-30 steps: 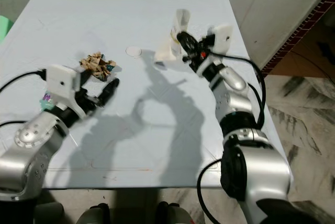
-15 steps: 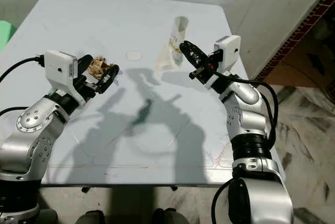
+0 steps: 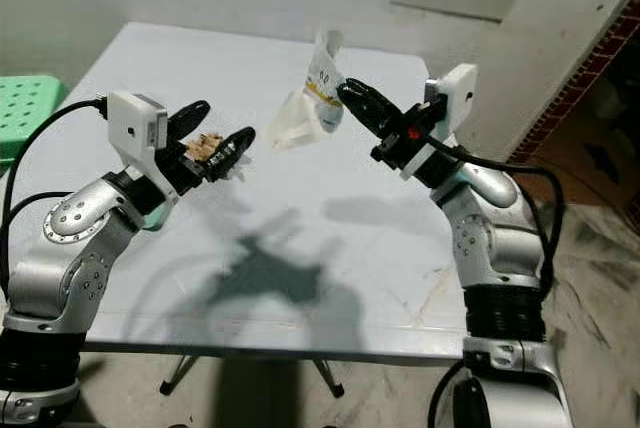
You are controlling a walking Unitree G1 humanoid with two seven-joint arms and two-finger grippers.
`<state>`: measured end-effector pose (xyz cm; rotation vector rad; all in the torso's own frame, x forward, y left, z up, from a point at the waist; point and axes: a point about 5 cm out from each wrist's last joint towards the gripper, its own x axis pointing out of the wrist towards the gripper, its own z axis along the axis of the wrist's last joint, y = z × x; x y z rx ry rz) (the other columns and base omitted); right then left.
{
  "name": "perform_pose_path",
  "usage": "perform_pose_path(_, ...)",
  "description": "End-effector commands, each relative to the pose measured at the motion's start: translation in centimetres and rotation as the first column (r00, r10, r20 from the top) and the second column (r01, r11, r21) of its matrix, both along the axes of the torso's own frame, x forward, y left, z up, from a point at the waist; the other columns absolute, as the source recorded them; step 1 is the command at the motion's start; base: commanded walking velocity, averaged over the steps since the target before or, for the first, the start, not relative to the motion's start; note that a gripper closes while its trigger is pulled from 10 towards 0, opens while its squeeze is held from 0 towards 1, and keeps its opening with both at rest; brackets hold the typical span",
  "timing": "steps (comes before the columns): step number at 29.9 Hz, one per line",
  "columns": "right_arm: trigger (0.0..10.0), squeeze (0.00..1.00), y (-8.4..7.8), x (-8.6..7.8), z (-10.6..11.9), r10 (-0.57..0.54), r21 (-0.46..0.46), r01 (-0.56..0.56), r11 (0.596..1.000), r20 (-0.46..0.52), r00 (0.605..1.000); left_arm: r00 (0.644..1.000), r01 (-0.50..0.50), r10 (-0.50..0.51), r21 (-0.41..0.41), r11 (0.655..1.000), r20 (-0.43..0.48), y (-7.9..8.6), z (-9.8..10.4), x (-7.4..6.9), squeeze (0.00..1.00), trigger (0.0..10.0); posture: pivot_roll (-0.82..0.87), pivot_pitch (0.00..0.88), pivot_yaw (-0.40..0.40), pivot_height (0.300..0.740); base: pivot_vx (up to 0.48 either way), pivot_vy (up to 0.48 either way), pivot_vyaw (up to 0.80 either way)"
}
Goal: Picking trash to rubbish bin
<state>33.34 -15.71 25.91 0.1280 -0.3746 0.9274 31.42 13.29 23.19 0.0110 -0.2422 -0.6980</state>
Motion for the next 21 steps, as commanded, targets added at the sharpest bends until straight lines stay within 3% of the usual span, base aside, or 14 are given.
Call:
perform_pose_path(1,10.0,0.0,-0.2,-0.6,0.4,0.03,-0.012,-0.03,0.999,0.009,1.0,0.999,0.043,-0.043,-0.001,0.999,0.012,-0.5,0.5,-0.3,0.0,10.0,0.09,0.017,-0.117,0.74,0.0,0.0,0.0)
perform_pose_path(7,10.0,0.0,-0.4,-1.0,1.1,0.044,-0.001,-0.044,0.999,0.014,0.999,0.993,0.111,-0.114,-0.064,0.992,-0.04,-0.7,0.2,-0.6,0.0,10.0,0.08,0.025,-0.116,0.74,0.0,0.0,0.0)
perform_pose_path(11,10.0,0.0,-0.5,-1.2,1.6,0.058,0.023,-0.059,0.998,0.013,0.998,0.99,0.13,-0.133,-0.062,0.99,-0.051,-0.7,0.0,-0.7,0.0,10.0,0.08,0.025,-0.118,0.74,0.0,0.0,0.0)
perform_pose_path(14,10.0,0.0,-0.4,-1.4,2.3,0.085,0.035,-0.085,0.996,0.014,0.996,0.978,0.182,-0.193,-0.125,0.975,-0.084,-1.0,-0.2,-1.2,0.0,10.0,0.08,0.029,-0.12,0.74,0.0,0.0,0.0)
perform_pose_path(21,10.0,0.0,-0.4,-1.6,3.0,0.136,0.058,-0.137,0.989,0.017,0.991,0.968,0.202,-0.222,-0.16,0.966,-0.114,-1.2,-0.6,-1.5,0.0,10.0,0.08,0.031,-0.126,0.74,0.0,0.0,0.0)
